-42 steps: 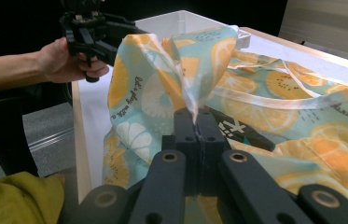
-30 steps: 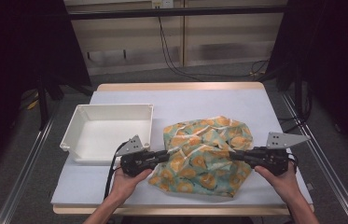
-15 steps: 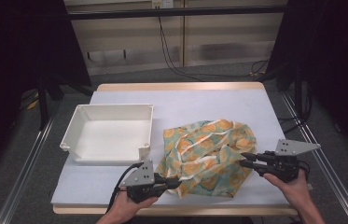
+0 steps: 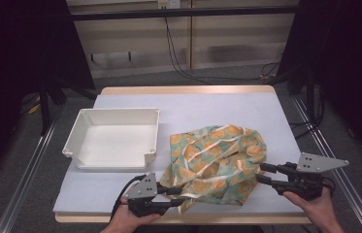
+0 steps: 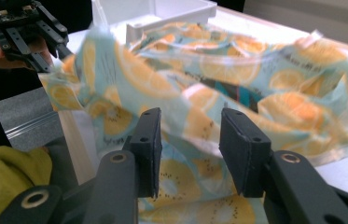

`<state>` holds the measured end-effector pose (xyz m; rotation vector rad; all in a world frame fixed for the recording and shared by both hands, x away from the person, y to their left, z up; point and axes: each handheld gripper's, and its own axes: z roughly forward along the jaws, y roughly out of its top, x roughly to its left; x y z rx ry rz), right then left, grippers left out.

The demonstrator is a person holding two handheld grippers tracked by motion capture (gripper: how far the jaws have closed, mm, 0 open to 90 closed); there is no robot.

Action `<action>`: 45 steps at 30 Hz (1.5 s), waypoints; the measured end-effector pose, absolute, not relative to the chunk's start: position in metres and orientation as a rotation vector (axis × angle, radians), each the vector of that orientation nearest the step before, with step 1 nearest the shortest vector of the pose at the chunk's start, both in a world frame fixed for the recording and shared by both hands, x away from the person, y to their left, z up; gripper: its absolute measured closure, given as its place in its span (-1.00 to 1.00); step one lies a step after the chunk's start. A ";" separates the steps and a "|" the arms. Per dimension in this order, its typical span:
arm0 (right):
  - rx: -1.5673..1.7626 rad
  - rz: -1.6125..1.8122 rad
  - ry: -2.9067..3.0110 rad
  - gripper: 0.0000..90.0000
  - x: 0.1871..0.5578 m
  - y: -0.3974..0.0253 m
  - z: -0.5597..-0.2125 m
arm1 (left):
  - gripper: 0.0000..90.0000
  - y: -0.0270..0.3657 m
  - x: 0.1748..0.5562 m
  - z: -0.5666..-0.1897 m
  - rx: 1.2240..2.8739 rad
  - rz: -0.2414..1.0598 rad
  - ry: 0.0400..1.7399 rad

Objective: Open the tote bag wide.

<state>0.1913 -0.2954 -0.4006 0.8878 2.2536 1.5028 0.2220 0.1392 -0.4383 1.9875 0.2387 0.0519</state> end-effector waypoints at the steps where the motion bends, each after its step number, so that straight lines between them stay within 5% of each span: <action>1: 0.865 1.526 2.257 0.49 0.191 -0.296 -0.398 | 0.38 0.143 0.223 -0.436 1.967 0.051 0.253; 7: 0.864 1.550 2.223 0.65 0.198 -0.292 -0.380 | 0.37 0.155 0.233 -0.423 1.888 0.075 0.302; 13: 0.831 1.532 2.308 0.53 0.226 -0.264 -0.371 | 0.50 0.123 0.261 -0.411 1.897 0.113 0.308; 22: 0.869 1.482 2.457 0.25 0.253 -0.225 -0.407 | -0.07 0.053 0.280 -0.429 2.021 0.138 0.246; 25: 0.881 1.459 2.473 0.17 0.251 -0.221 -0.417 | -0.07 0.047 0.286 -0.436 2.065 0.193 0.276; 27: 0.882 1.421 2.480 0.07 0.246 -0.220 -0.428 | 0.13 0.048 0.292 -0.439 2.078 0.172 0.293; 31: 0.892 1.409 2.488 0.04 0.244 -0.222 -0.433 | 0.84 0.054 0.296 -0.437 2.047 0.136 0.295; 33: 0.883 1.408 2.484 -0.01 0.247 -0.220 -0.429 | 0.94 0.060 0.301 -0.432 2.022 0.097 0.303; 43: 0.857 1.397 2.493 0.06 0.274 -0.200 -0.419 | 0.99 0.070 0.316 -0.413 1.943 0.020 0.345; 45: 0.846 1.385 2.536 0.36 0.277 -0.193 -0.429 | 0.99 0.074 0.325 -0.406 1.936 0.030 0.368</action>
